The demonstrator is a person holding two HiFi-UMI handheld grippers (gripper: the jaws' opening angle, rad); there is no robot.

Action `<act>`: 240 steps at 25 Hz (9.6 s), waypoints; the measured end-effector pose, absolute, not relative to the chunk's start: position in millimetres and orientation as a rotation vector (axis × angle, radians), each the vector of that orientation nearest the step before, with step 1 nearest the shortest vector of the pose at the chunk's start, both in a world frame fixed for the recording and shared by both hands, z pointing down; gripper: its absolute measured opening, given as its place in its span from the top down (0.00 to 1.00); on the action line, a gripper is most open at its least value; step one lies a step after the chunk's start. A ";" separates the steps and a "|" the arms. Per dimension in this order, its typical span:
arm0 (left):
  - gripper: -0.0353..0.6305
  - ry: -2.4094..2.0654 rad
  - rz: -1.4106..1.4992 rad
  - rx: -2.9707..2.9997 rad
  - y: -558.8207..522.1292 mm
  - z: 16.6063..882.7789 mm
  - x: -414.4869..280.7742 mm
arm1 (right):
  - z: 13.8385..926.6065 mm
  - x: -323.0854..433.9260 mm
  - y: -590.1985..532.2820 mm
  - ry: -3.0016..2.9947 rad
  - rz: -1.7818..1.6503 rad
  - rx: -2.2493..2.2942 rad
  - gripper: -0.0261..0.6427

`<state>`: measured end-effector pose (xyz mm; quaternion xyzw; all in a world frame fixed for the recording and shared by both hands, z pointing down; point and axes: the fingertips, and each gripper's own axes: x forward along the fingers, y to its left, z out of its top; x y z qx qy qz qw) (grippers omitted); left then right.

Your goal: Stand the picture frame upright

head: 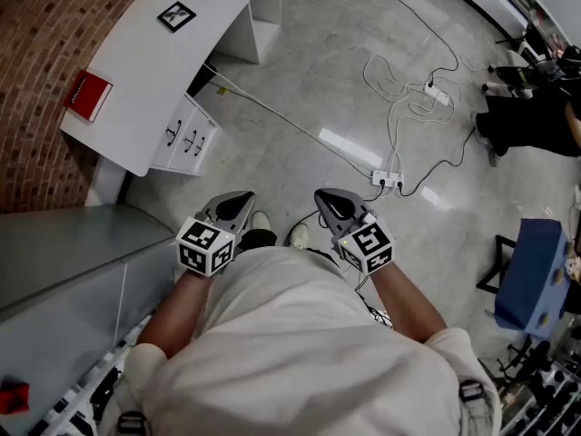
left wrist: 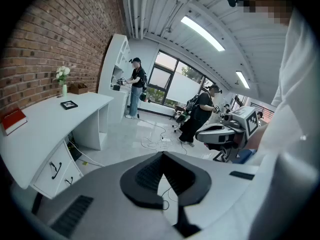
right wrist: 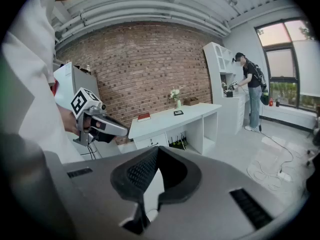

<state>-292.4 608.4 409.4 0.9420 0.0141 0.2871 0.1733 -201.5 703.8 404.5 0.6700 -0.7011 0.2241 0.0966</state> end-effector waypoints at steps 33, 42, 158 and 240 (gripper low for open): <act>0.85 -0.286 0.623 2.663 423.0 403.6 -261.6 | 394.6 -156.9 484.2 -2.226 0.659 1.779 0.92; 0.83 -0.507 0.608 2.622 378.0 387.4 -163.6 | 381.7 -43.3 426.4 -2.340 0.572 1.628 0.91; 0.85 -0.619 0.766 2.115 -155.7 587.1 -60.6 | 592.2 36.1 -157.7 -2.228 1.174 0.895 0.86; 0.89 -0.957 1.008 2.535 -293.6 529.0 32.3 | 523.0 128.7 -293.2 -2.445 0.300 0.991 0.90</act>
